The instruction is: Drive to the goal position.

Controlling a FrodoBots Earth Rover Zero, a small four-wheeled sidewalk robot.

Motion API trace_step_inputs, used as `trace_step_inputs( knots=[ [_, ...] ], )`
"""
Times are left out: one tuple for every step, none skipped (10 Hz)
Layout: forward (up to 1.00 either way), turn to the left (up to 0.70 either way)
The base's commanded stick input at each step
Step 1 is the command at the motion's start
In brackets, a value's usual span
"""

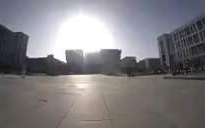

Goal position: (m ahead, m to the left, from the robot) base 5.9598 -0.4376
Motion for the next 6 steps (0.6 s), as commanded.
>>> trace_step_inputs(
  knots=[
    [1.0,0.04],
    [1.0,0.04],
    [1.0,0.04],
    [1.0,0.04],
    [1.0,0.04],
    [1.0,0.04]
  ],
)
